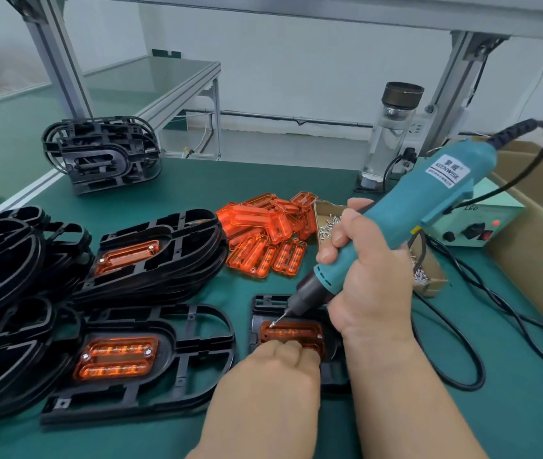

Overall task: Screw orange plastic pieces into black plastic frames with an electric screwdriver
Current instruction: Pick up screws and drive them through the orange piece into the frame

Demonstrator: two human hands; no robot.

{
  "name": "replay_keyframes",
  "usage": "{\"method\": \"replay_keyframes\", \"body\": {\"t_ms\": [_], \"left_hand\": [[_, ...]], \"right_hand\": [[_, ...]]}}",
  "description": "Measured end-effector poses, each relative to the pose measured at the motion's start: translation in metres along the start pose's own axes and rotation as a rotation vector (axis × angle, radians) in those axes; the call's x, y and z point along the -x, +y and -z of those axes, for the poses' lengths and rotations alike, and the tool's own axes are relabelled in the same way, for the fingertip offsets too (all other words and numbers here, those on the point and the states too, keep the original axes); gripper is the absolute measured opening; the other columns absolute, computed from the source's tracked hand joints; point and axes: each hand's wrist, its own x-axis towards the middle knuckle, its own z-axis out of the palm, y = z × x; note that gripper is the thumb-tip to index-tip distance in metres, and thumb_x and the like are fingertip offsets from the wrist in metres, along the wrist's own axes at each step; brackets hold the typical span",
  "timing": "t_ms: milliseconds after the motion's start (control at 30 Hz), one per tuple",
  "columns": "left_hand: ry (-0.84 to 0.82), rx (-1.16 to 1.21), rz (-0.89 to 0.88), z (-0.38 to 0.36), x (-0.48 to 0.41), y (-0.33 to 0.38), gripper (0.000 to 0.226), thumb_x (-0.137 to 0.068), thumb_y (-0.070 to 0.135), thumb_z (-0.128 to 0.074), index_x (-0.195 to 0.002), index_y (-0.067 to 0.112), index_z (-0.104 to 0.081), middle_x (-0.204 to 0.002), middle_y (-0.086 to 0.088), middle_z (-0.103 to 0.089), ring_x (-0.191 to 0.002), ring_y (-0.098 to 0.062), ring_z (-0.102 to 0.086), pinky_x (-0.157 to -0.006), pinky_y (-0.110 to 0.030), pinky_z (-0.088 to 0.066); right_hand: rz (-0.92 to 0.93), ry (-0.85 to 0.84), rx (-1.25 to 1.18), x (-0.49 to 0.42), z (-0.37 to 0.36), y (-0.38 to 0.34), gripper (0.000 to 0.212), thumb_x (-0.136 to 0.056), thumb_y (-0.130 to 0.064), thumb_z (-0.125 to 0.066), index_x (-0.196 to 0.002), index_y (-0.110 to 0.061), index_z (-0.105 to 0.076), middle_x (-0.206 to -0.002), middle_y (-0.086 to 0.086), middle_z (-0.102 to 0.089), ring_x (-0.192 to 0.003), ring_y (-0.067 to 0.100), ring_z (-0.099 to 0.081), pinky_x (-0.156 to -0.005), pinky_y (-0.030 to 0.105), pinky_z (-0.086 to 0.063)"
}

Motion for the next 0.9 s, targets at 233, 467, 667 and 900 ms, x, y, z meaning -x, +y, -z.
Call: {"method": "replay_keyframes", "body": {"t_ms": [233,467,667,900], "left_hand": [[-0.086,0.015,0.063,-0.0011,0.0051,0.0055,0.044,-0.062,0.018,-0.031,-0.063,0.021,-0.075,-0.065,0.009,-0.07,-0.059,-0.006,-0.067,-0.04,-0.014,-0.046],[0.002,0.103,0.048,0.0016,0.0049,0.0037,0.031,-0.063,0.021,-0.042,-0.063,0.026,-0.073,-0.062,0.013,-0.065,-0.055,-0.007,-0.063,-0.04,-0.013,-0.043],[-0.004,0.111,0.02,-0.0017,0.0051,0.0004,0.03,-0.065,0.025,-0.045,-0.068,0.029,-0.075,-0.065,0.015,-0.067,-0.058,-0.006,-0.064,-0.04,-0.014,-0.046],[-0.028,0.087,0.038,-0.0025,0.0058,0.0008,0.033,-0.065,0.025,-0.042,-0.068,0.029,-0.074,-0.064,0.014,-0.066,-0.055,-0.005,-0.063,-0.039,-0.014,-0.045]], "right_hand": [[-0.009,-0.036,0.009,0.0039,-0.0043,0.0004,0.011,-0.076,-0.008,-0.057,-0.076,-0.019,-0.06,-0.053,0.0,-0.044,-0.039,0.013,-0.041,-0.044,0.02,-0.037],[-0.009,-0.043,0.025,0.0047,-0.0048,-0.0014,0.011,-0.075,-0.007,-0.056,-0.081,-0.016,-0.058,-0.052,-0.001,-0.045,-0.04,0.014,-0.041,-0.044,0.02,-0.036],[-0.022,-0.055,0.039,0.0061,-0.0058,0.0003,0.011,-0.075,-0.007,-0.056,-0.08,-0.016,-0.058,-0.053,0.0,-0.045,-0.039,0.014,-0.041,-0.044,0.02,-0.036],[-0.006,-0.099,0.079,0.0084,-0.0066,0.0013,0.015,-0.076,-0.008,-0.058,-0.075,-0.022,-0.063,-0.052,0.0,-0.045,-0.039,0.014,-0.043,-0.045,0.02,-0.038]]}}
